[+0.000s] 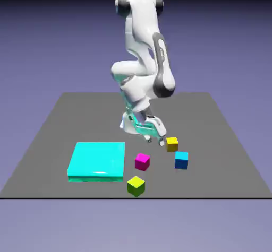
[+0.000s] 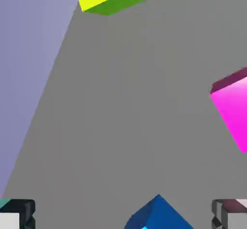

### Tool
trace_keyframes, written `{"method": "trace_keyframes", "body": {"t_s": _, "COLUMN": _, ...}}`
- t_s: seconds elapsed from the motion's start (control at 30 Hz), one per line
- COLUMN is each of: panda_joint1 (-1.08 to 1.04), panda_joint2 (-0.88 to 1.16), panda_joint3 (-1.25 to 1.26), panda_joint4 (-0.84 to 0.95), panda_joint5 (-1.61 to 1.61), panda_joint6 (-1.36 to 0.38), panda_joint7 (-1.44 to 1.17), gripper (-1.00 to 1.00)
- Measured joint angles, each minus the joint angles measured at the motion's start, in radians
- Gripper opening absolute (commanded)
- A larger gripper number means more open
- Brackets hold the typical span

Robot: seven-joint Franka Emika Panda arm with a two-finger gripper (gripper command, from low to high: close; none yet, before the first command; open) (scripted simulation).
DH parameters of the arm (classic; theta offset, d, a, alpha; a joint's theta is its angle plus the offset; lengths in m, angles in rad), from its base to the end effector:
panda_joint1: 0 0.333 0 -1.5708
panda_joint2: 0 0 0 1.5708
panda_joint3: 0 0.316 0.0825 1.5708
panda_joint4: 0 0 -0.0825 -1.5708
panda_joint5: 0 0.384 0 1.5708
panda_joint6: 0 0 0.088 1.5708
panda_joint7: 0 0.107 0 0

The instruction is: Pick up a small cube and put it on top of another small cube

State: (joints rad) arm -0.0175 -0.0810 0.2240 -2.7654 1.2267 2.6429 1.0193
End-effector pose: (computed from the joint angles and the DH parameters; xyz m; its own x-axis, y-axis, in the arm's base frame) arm 0.3656 0.0493 0.2280 -0.3116 -0.8103 -0.4963 -0.9387 0.3434 0.0286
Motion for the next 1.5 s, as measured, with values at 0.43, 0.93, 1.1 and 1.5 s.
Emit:
{"method": "trace_keyframes", "body": {"t_s": 0.43, "panda_joint1": -0.014, "panda_joint2": 0.215, "panda_joint3": 0.099, "panda_joint4": 0.02, "panda_joint5": 0.54, "panda_joint6": -0.174, "panda_joint7": 0.123, "gripper": 0.0}}
{"method": "trace_keyframes", "body": {"t_s": 0.93, "panda_joint1": 0.493, "panda_joint2": 0.398, "panda_joint3": -0.327, "panda_joint4": 0.116, "panda_joint5": 0.718, "panda_joint6": -0.267, "panda_joint7": 0.034, "gripper": 0.0}}
{"method": "trace_keyframes", "body": {"t_s": 1.1, "panda_joint1": 0.619, "panda_joint2": 0.444, "panda_joint3": -0.432, "panda_joint4": 0.14, "panda_joint5": 0.762, "panda_joint6": -0.29, "panda_joint7": 0.012, "gripper": -1.0}}
{"method": "trace_keyframes", "body": {"t_s": 1.5, "panda_joint1": 0.22, "panda_joint2": 0.3, "panda_joint3": -0.098, "panda_joint4": 0.064, "panda_joint5": 0.625, "panda_joint6": -0.217, "panda_joint7": 0.08, "gripper": -1.0}}
